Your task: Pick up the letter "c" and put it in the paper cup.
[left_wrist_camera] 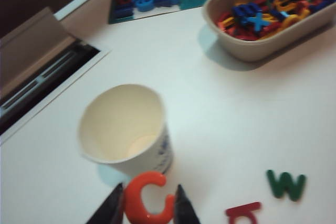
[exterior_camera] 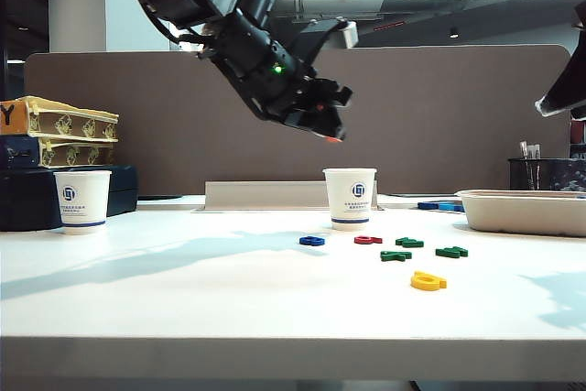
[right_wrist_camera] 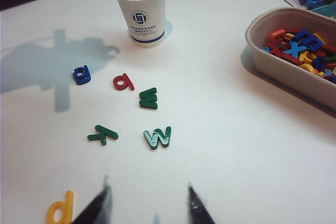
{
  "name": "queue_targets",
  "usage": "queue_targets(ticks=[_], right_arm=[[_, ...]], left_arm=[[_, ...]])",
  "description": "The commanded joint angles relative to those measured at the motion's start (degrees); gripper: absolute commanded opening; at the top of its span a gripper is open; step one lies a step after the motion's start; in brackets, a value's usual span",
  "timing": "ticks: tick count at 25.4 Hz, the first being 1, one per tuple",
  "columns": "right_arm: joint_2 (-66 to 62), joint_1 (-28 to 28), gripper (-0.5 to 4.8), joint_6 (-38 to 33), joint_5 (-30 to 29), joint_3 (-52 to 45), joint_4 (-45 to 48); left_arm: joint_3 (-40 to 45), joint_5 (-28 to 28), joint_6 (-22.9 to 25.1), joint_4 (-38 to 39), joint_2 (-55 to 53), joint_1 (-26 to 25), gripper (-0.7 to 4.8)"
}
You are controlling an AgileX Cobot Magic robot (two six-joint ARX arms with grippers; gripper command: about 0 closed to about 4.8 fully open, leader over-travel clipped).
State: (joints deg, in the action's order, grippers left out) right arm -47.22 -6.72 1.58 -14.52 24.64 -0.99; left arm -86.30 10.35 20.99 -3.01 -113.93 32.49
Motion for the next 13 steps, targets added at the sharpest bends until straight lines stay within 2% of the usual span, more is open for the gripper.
queue_targets(ticks=[1,13], right_arm=[[0.09,-0.22,1.80,0.22,0.35,0.24,0.33],[0.07,-0.22,1.80,0.35,0.57,0.24,-0.50]], left_arm=[[-0.85,-0.02,0.00,-1.25,-0.02,-0.74,0.87],[-5.86,-0.02,0.00,-2.23,-3.98,-0.98,0.84]])
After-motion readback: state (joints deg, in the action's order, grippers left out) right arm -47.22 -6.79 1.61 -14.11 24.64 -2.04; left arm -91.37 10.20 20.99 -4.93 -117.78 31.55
